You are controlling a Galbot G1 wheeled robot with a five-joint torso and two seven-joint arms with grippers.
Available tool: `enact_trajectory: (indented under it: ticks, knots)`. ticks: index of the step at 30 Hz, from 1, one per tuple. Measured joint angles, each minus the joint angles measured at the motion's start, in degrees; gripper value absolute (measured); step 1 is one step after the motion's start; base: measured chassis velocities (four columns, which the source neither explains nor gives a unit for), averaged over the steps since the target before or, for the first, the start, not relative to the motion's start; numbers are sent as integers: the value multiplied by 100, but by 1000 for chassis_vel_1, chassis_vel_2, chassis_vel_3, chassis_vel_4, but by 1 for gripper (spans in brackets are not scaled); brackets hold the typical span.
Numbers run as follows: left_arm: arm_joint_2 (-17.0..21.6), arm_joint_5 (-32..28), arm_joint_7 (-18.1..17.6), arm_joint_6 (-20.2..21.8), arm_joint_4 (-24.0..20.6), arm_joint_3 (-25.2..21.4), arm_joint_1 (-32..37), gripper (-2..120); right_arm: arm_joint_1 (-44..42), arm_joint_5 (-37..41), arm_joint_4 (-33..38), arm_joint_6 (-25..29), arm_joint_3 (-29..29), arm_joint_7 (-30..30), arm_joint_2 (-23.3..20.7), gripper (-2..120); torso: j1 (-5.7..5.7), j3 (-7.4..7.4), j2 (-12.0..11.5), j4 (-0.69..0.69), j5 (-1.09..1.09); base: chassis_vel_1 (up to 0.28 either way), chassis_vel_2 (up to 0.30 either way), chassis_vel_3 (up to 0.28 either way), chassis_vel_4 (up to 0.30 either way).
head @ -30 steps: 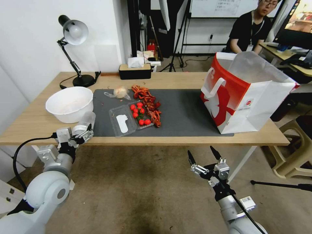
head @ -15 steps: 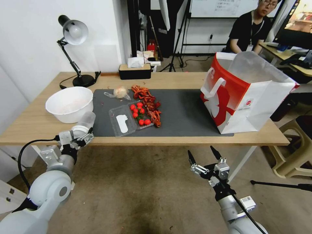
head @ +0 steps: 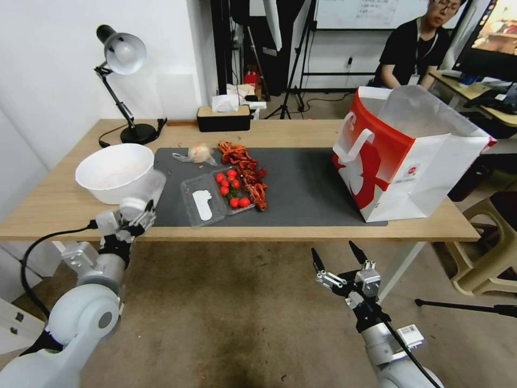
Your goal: Pick up the trash from the table and place it into the takeout bag.
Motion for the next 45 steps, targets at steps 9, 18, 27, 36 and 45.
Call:
enact_trajectory:
  ticks: [9,18,27,36,45]
  knots:
    - [646,-800,66,362,-340,457,-871,77,-93,-37,113,-33,21,-1,19,100,0,0,0,-1,-1,0,0,0,0]
    - [1335,-1644,405,477,377,1632,-3052,77,-167,-137,144,-68,31,-1,103,100,0,1,0,-2,0,0,0,0,0]
    - [648,-1250,1662,-251,1958,5836,-7581,77,-368,-287,246,-144,172,4,278,100,2,2,-1,-4,1,0,0,0,0]
    - [-1392,-743,2422,-451,4005,7579,-9559,77,-568,-328,290,-72,459,-16,437,100,1,2,-1,-4,2,0,0,0,0]
    - [-2287,59,3126,-622,5442,8107,-10220,77,-590,-365,233,-31,494,-21,527,100,2,1,-2,-1,1,0,0,0,0]
